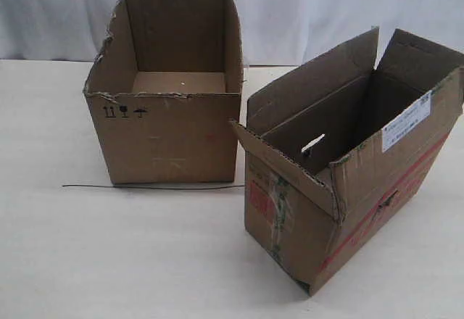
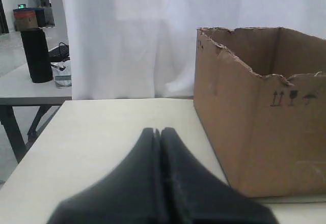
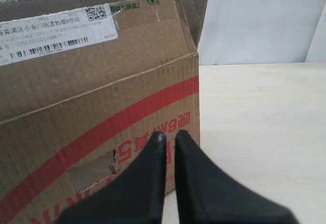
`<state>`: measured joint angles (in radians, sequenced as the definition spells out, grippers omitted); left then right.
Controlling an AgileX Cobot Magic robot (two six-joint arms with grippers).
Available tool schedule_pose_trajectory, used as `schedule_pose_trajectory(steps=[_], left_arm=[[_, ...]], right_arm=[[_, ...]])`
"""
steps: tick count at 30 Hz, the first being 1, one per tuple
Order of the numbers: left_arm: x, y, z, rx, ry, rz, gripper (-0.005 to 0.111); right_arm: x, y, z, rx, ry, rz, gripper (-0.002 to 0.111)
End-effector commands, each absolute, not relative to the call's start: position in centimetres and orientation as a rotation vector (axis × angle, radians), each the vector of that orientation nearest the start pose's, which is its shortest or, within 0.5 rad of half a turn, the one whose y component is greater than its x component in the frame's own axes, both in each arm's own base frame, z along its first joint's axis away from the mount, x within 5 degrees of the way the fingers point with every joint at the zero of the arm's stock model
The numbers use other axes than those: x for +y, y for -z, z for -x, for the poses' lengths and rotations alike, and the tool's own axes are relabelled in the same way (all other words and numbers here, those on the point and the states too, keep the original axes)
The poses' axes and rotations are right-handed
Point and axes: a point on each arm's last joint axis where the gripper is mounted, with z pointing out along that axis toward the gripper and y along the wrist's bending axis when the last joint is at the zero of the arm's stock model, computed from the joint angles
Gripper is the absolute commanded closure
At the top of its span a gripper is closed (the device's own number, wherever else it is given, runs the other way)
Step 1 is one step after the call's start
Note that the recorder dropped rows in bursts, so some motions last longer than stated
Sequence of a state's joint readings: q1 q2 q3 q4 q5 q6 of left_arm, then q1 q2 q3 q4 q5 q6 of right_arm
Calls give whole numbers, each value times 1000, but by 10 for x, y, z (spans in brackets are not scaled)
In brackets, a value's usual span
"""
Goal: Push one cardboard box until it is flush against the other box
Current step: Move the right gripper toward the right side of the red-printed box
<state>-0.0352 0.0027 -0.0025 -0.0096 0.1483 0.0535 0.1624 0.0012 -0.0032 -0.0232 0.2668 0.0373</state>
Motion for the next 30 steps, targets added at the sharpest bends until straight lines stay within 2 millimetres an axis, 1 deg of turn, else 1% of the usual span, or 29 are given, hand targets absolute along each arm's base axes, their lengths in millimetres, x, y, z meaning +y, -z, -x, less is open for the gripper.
schedule_pose_trajectory(steps=[1,11,13,14,17,19,20,21,22,23,24,25,27,28,29,30], left_arm=[[-2,-200,-56,1627,-4,-63,107],[-2,-200,-56,1627,-4,-63,107],[-2,-200,-56,1627,-4,-63,107],[-2,-200,-56,1627,-4,-63,107],[-2,-200,-56,1625,-4,-63,107],[-2,-200,-56,1625,-4,-63,107],[-2,-200,-56,1625,-4,-63,107],[-2,-200,-56,1625,-4,-63,107],[-2,-200,-56,1625,-4,-63,107],[-2,-200,-56,1625,-4,-63,107],[-2,-200,-56,1625,-4,-63,107],[-2,-200,-56,1625,-4,-63,107],[-2,-200,-56,1625,-4,-63,107],[-2,-200,-56,1625,-4,-63,107],[-2,-200,-56,1625,-4,-63,107],[-2,-200,-56,1625,-4,-63,107]], right_arm=[[9,-189,-54,1743,-129,123,103],[9,-190,-55,1736,-130,123,103],[9,-197,-55,1663,-132,122,103],[9,-204,-56,1577,-138,117,103],[9,-212,-56,1497,-144,113,103],[9,-221,-54,1394,-150,107,103],[8,-235,-51,1235,-184,73,103],[7,-240,-49,1179,-229,33,103],[5,-246,-47,1113,-384,-95,103],[5,-244,-48,1151,-487,-173,103],[7,-253,-47,1318,-508,-187,103],[8,-259,-45,1377,-488,-169,103],[10,-304,-53,1622,-370,-103,103],[11,-322,-61,1760,-338,-103,103],[13,-343,-69,2002,-287,-74,103],[17,-358,-74,2225,-239,14,103]])
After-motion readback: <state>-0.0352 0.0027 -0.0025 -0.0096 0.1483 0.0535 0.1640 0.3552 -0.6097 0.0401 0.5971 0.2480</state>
